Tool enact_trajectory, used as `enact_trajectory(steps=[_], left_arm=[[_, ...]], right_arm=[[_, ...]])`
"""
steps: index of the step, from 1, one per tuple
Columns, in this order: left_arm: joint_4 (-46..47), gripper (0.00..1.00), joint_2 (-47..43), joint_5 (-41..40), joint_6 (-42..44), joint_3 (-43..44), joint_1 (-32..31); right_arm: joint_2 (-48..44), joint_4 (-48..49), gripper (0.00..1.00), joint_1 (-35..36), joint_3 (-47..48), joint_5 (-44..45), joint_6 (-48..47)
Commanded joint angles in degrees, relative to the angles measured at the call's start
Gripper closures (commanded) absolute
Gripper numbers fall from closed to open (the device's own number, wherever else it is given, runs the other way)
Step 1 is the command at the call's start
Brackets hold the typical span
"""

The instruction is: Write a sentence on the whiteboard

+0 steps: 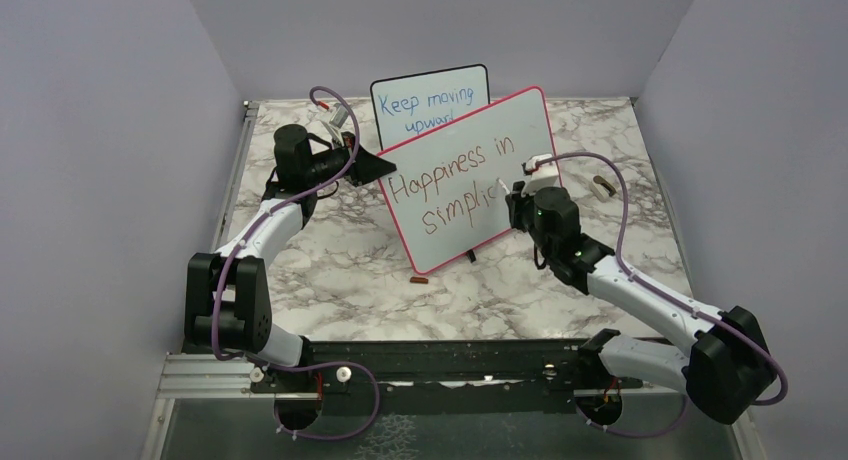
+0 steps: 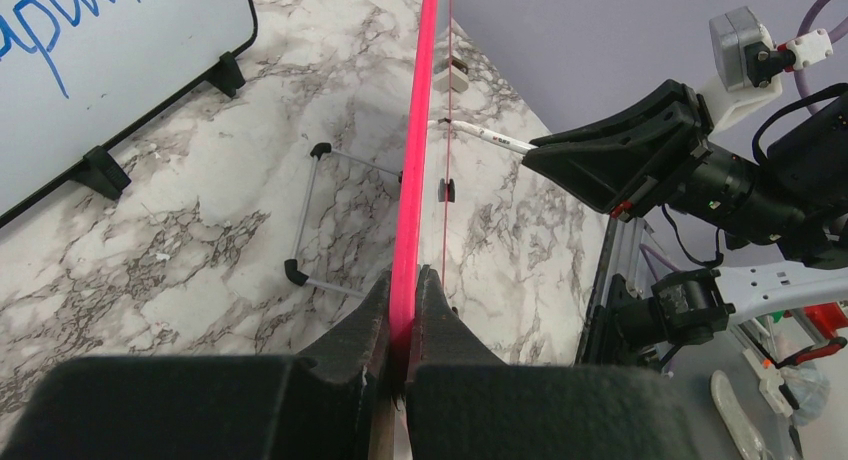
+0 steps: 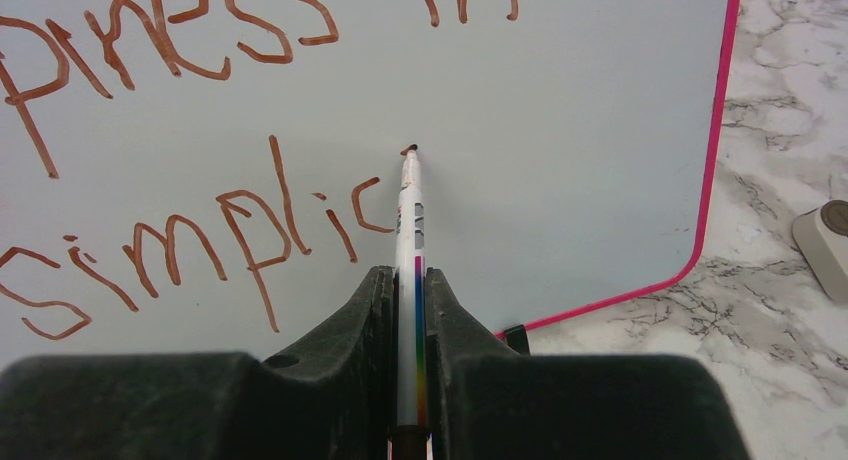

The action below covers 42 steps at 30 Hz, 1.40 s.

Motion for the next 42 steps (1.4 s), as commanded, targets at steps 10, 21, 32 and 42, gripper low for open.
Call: enact_trajectory(steps=[10,21,32,42], left_arm=[[-7.01,1.0,2.31,-4.5,6.19,-0.85,-0.82],[-7.28,1.0,2.11,-4.58,6.37,-0.76,-0.82],[-7.72,1.0,2.25,-4.7,6.63,-0.58,-0.87],[-7.89,1.0,2.15,-4.93,6.76,-0.58,-0.82]], right_arm=[[-4.26,-3.87,0.99,-0.5,-0.15,-0.75,2.22],[-2.63,-2.76,0.99,-0.5,-0.33,-1.09,2.57],[-1.43,-3.16,0.99,-0.5,-0.79,-1.57,3.0],[-2.75,-7.98,0.99,-0.51,-1.79,-2.35,5.49]])
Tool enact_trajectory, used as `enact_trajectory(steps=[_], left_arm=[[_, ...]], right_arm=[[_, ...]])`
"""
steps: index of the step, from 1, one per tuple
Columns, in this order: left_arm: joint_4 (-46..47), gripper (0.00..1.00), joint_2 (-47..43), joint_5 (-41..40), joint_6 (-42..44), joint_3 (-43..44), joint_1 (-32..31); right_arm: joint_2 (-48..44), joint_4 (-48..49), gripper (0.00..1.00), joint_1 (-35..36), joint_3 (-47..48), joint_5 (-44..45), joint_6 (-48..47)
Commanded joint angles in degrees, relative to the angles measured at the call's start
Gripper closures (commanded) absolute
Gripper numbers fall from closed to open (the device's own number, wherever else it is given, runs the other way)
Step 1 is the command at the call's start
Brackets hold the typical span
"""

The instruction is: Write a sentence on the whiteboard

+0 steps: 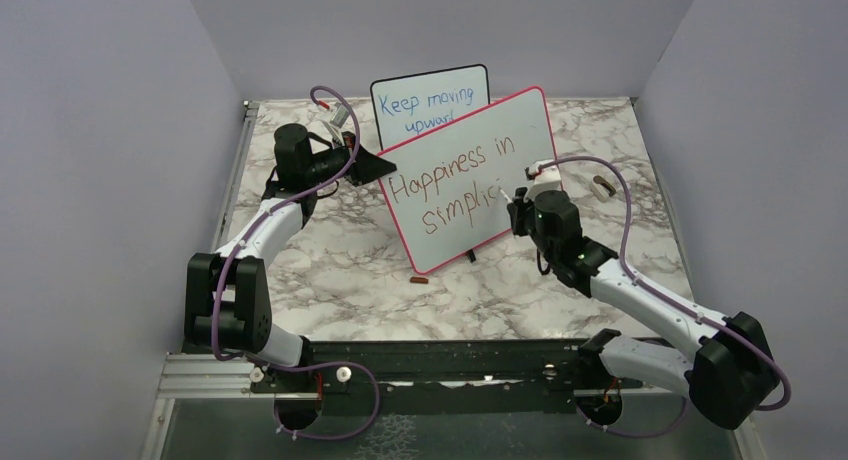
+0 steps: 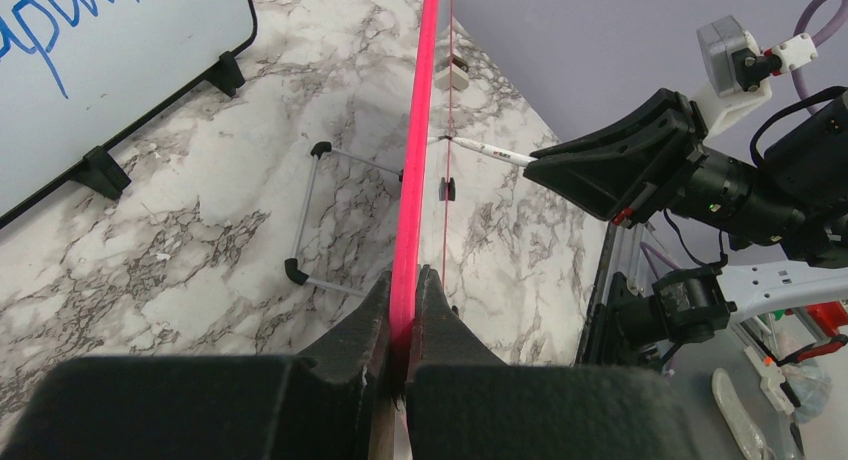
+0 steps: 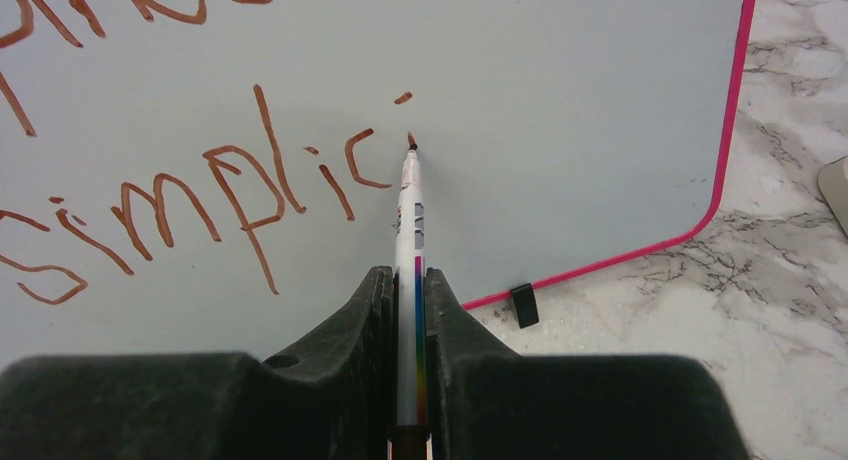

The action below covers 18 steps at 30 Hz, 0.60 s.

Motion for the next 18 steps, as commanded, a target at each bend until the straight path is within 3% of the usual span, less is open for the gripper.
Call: enact_trajectory(steps=[1,18], left_arm=[[-7.0,1.0,2.11,-4.95,6.16,-0.98,-0.74],[-7.0,1.0,2.02,-4.88,6.2,-0.98,-0.79]], right_arm=[[-1.17,-4.12,0.99,-0.42,-1.18,-1.67,1.89],[-3.44,-2.54,0.99,-0.52,-0.2,1.89,-0.27]])
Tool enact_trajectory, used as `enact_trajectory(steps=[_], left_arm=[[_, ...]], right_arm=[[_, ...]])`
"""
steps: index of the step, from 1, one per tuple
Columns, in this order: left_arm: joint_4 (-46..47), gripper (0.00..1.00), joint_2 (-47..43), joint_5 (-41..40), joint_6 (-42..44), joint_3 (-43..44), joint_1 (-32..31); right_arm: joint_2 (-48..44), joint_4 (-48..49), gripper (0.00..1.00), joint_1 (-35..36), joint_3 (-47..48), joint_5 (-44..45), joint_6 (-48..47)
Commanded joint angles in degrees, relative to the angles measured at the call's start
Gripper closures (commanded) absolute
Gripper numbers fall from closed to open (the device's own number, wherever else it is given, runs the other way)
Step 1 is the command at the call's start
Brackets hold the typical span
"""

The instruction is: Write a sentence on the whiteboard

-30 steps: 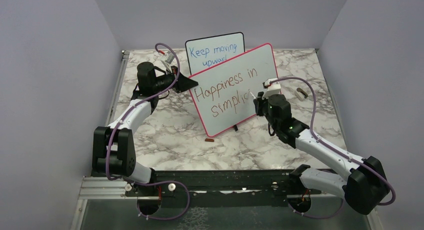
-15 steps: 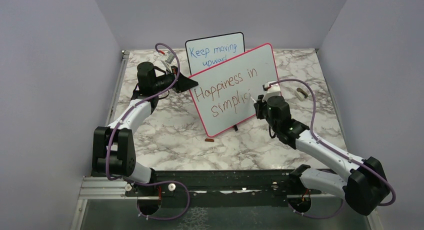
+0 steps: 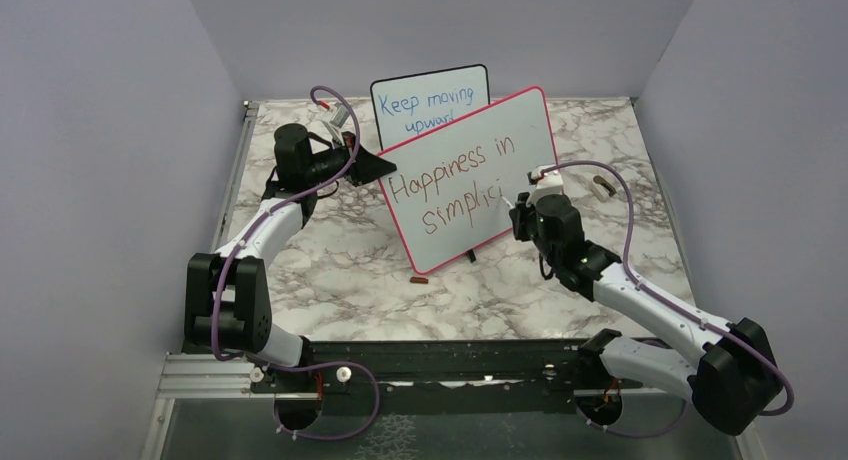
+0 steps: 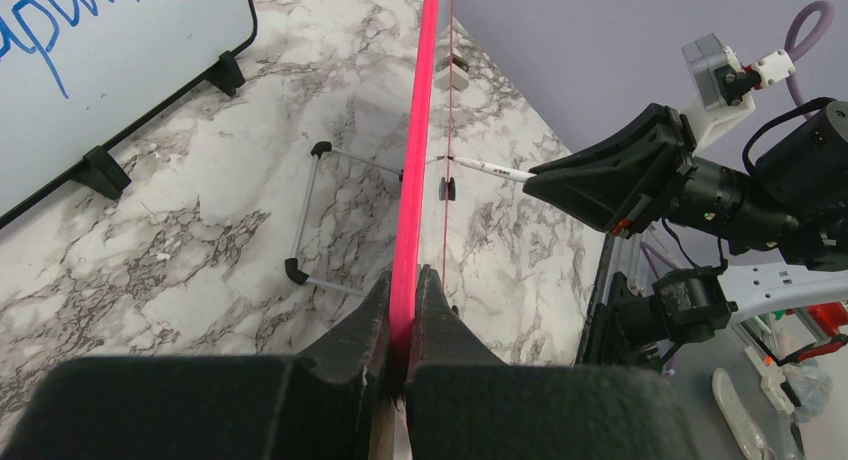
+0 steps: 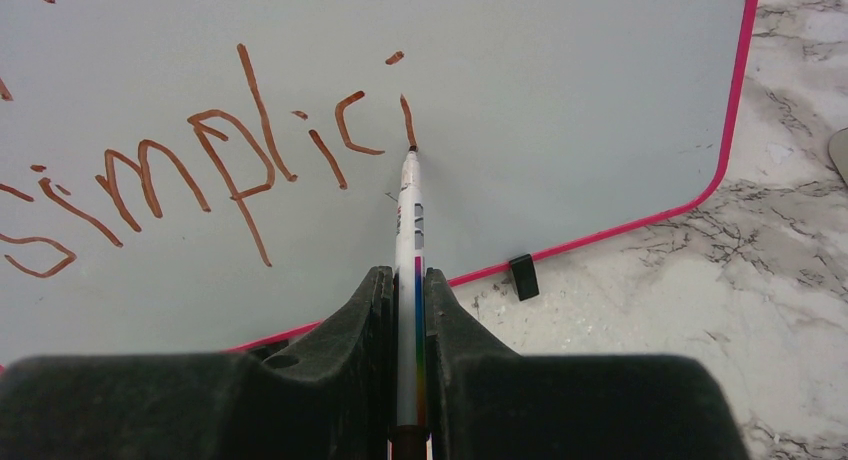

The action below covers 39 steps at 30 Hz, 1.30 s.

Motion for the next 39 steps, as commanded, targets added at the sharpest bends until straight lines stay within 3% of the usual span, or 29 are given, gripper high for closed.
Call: enact_trajectory(steps=[1,26,39], left_arm=[[-6.93,1.0,2.02,-4.88,6.15,-1.0,-0.78],[-7.27,1.0,2.11,-5.0,6.42,-0.91,-0.7],[-7.46,1.0,2.28,-5.21,6.59,-0.82,-0.74]], right_arm=[[-1.67,1.14,0.99,-0.73,1.39,2.18,-1.92],[1.92,6.72,0.99,-4.77,3.2,-4.58,-4.38],[3.76,7.74,0.99,-6.69,2.9,-3.51,-4.82]])
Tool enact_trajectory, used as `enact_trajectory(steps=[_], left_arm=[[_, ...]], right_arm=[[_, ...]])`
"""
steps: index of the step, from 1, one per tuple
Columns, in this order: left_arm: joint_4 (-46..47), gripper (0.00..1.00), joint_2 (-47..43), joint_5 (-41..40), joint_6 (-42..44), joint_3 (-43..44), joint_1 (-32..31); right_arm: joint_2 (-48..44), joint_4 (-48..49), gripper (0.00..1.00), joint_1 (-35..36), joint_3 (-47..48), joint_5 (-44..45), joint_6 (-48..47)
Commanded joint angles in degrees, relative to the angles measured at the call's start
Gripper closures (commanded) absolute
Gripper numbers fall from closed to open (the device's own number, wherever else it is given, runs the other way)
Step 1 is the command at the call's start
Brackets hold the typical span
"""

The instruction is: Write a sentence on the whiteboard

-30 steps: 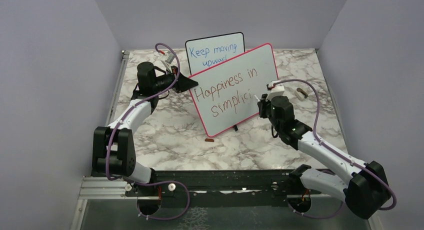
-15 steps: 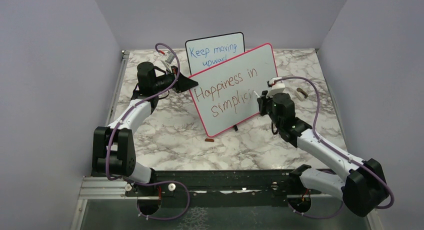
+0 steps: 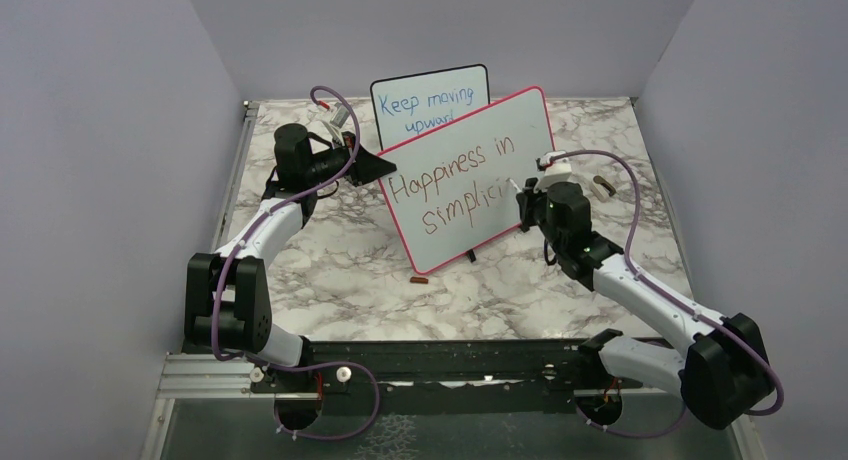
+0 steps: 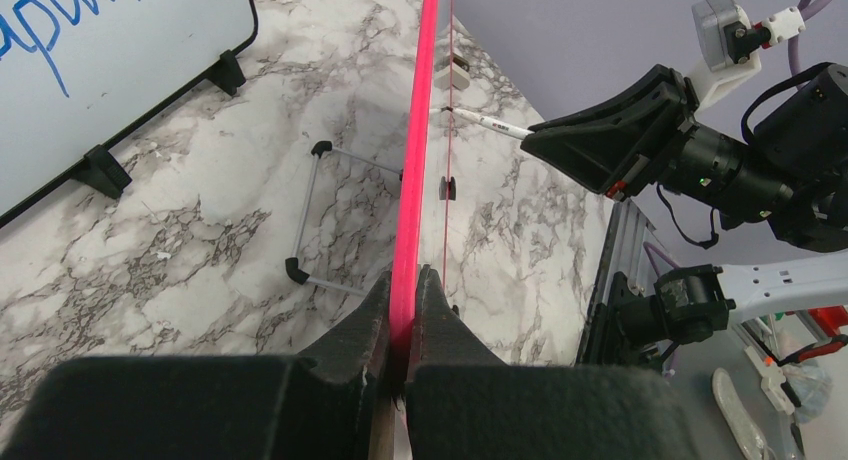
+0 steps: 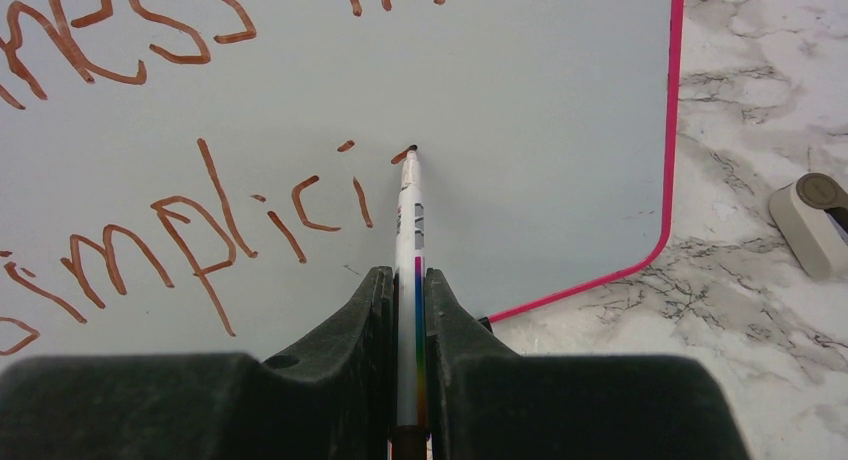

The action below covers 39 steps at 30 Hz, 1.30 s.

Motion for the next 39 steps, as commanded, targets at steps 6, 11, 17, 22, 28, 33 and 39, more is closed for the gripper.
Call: enact_trajectory(steps=[6,11,17,22,28,33,39], left_arm=[[-7.32,1.0,2.28,-5.28,6.57,-0.82,-0.75],[-7.33,1.0,2.38,-5.36,6.57,-0.82,-0.77],[-7.33,1.0,2.37,-5.36,6.49,-0.82,-0.75],[-7.33,1.0,2.37,-5.28,6.48,-0.82,-0.78],[-7.33,1.0,2.41,-5.28,6.48,-0.74,-0.77],[-7.33,1.0,2.37,-5.19,6.48,-0.74,-0.74],[-7.33,1.0,2.37,-5.19,6.48,-0.74,-0.75]], right_arm=[[0.65,2.11,0.99,-1.11,1.29,0.07,-0.84],[-1.47,1.73,0.99,-1.11,1.28,-0.21,-1.31],[-2.35,1.88,0.99,-1.13,1.97,-2.18,-1.66],[-1.22,2.3,0.99,-1.09,2.68,-3.47,-1.77],[0.5,2.79,0.99,-1.13,3.29,-3.28,-2.07],[1.2,2.79,0.99,-1.13,3.08,-2.96,-2.1],[0.35,0.87,0.99,-1.14,2.09,-3.16,-1.15]])
